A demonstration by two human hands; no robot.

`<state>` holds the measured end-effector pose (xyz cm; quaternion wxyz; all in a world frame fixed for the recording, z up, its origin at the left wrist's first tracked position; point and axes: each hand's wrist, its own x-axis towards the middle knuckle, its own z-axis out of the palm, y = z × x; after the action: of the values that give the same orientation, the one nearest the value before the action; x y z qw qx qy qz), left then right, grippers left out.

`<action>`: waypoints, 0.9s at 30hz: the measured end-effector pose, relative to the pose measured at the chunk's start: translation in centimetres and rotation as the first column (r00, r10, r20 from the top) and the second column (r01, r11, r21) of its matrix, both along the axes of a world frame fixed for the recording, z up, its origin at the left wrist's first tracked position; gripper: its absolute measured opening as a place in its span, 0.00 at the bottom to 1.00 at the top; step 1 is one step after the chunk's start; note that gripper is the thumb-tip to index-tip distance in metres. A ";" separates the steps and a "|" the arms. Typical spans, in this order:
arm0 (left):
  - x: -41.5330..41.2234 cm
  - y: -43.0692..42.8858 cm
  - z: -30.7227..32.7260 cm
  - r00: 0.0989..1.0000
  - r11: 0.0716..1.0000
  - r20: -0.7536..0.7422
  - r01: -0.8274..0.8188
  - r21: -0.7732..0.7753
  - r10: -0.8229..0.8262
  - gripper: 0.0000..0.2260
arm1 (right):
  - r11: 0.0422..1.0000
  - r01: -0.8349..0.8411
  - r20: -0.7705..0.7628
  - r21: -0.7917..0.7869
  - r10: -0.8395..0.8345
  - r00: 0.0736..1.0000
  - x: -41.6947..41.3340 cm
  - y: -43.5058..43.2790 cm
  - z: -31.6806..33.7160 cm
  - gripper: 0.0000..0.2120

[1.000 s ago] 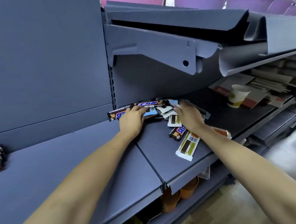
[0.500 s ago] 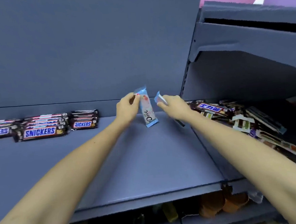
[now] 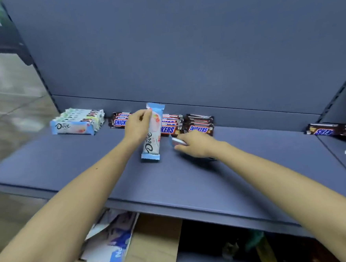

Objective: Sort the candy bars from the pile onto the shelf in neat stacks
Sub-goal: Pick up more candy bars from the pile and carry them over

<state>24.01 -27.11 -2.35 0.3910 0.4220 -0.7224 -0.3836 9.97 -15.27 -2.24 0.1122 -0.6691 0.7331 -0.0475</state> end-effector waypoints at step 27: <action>15.3 -7.8 -2.2 0.825 0.943 0.526 0.312 -0.119 -0.207 0.08 | 0.932 0.258 0.553 -0.256 -0.078 0.830 11.5 -10.0 -1.0 0.08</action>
<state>39.35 -34.88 -4.51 0.1717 0.3638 -0.8850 -0.2346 21.43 -25.30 -3.23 0.1968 -0.5704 0.7119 -0.3593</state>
